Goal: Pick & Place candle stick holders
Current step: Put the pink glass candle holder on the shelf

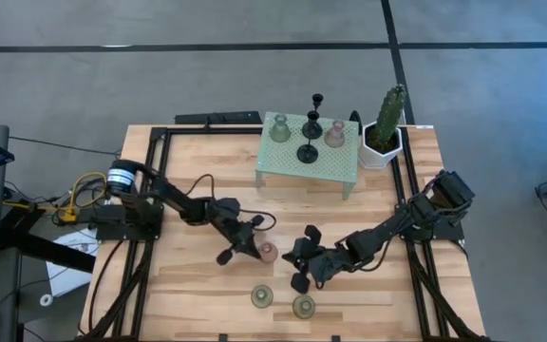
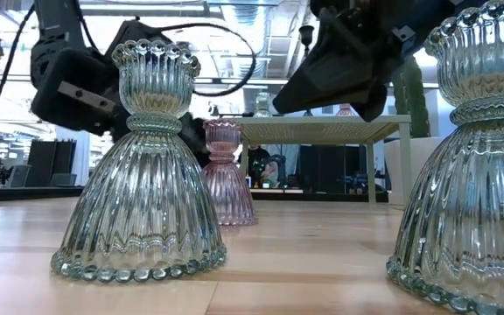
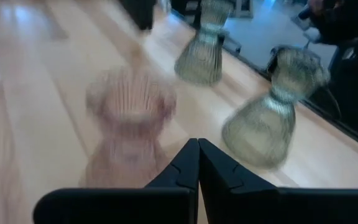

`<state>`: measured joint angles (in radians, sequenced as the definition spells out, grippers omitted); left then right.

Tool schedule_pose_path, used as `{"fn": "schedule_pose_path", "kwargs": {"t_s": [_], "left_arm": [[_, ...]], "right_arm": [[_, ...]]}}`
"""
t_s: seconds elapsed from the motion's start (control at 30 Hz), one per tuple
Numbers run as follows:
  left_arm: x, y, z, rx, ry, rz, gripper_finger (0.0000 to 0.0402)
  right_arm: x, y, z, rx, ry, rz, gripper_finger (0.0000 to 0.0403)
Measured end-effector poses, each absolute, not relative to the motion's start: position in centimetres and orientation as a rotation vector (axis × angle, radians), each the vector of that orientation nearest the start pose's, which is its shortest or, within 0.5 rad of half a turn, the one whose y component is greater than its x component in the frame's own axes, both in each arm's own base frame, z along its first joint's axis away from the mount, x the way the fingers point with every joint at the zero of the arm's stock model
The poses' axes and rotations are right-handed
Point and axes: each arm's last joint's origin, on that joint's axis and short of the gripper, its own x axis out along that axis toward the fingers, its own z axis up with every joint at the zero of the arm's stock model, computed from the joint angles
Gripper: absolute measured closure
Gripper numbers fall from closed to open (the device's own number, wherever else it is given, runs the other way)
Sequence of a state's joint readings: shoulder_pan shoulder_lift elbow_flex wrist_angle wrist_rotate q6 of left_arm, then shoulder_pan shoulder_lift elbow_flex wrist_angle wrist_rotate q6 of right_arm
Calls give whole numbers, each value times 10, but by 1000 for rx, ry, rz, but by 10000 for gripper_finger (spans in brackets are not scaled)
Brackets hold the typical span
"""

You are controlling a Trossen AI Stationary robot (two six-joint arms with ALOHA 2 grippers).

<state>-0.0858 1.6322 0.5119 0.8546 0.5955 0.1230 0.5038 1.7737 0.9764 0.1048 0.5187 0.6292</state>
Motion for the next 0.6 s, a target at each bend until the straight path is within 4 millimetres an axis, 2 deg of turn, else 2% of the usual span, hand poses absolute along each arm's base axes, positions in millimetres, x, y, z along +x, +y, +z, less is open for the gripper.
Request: {"fn": "schedule_pose_path", "kwargs": {"t_s": [0.27,0.43,0.6], "left_arm": [[239,-32,153,54,251,-553,398],[209,-24,159,54,205,-357,397],[188,-22,165,27,135,-326,397]], "right_arm": [[324,155,169,289,593,-182,403],[328,147,161,282,632,-203,403],[334,139,147,291,677,-201,403]]}}
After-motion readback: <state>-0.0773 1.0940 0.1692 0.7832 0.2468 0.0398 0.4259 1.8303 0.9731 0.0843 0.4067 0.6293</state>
